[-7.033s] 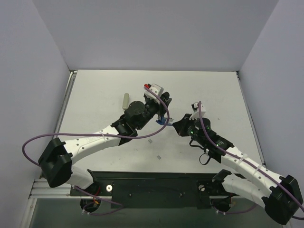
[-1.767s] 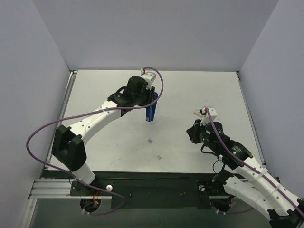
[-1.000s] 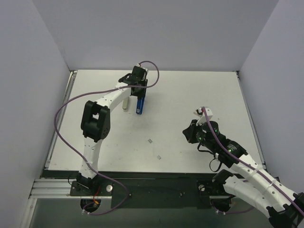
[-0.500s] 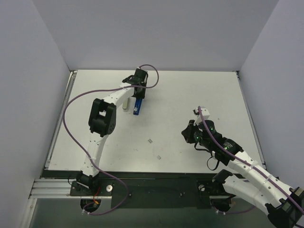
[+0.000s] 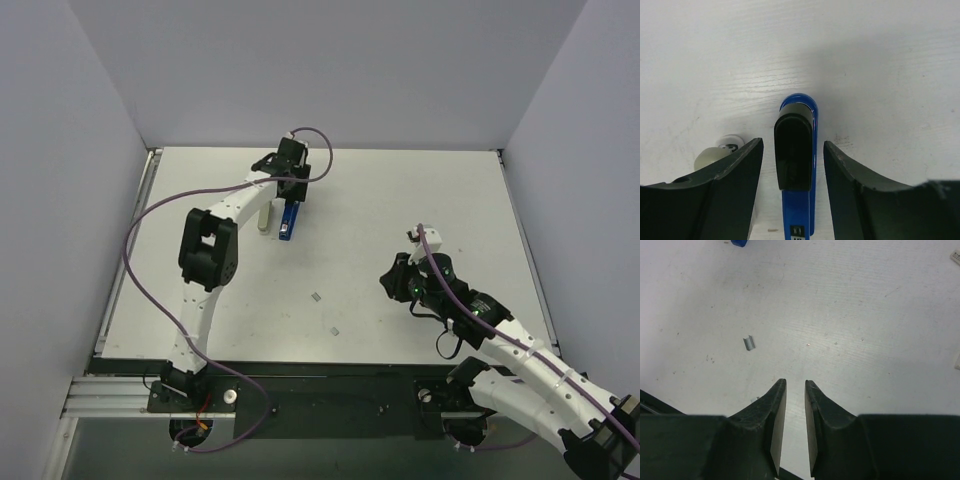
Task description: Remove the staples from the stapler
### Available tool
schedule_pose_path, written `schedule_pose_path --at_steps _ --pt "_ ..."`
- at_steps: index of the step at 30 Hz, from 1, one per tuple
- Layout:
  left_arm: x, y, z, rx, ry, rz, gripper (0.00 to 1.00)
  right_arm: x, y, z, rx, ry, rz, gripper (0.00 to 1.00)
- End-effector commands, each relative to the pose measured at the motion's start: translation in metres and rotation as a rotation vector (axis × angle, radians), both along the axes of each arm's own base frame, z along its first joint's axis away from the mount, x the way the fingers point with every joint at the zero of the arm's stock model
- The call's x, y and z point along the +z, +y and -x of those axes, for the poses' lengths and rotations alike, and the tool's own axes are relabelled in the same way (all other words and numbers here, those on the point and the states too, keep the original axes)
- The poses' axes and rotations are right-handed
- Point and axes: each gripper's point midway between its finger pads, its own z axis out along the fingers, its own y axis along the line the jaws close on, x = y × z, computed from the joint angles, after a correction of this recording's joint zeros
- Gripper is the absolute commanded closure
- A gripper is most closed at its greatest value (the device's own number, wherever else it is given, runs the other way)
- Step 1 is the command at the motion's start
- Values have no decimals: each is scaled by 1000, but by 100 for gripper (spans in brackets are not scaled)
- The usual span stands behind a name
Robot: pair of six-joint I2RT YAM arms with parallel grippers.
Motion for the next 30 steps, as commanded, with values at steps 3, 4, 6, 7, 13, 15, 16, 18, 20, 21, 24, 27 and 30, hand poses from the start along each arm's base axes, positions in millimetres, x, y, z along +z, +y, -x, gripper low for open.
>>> schedule_pose_path --at_steps 3,4,6,7,13,15,16,18,20,21,24,27,30 --pt "105 -2 -2 -7 -190 57 37 8 12 1 56 -5 -35 77" --pt "119 -6 2 -15 -213 68 36 10 15 3 74 -1 -42 77" --pt "125 -10 13 -21 -232 63 36 8 18 4 86 9 -42 76" --pt "127 -11 15 -14 -240 63 36 6 19 3 88 15 -39 75" --pt "146 -33 60 -27 -299 83 38 -6 26 9 126 61 -27 73" --pt "149 -43 79 -42 -316 117 39 -13 29 12 139 84 -11 73" --pt "148 -43 91 -49 -319 126 40 -14 30 13 144 88 -5 73" --pt "145 -50 111 -52 -318 137 41 -20 31 15 147 99 11 73" --pt "136 -55 131 -59 -298 164 42 -26 32 14 145 108 29 71" --pt "145 -62 140 -65 -313 204 43 -27 31 13 138 109 34 70" --pt "127 -59 167 -78 -286 207 44 -32 26 9 97 116 55 67" --pt "116 -56 196 -93 -271 241 45 -35 10 -2 -3 101 104 65" --pt "105 -64 218 -148 -235 309 45 -33 2 -12 -51 99 137 64"
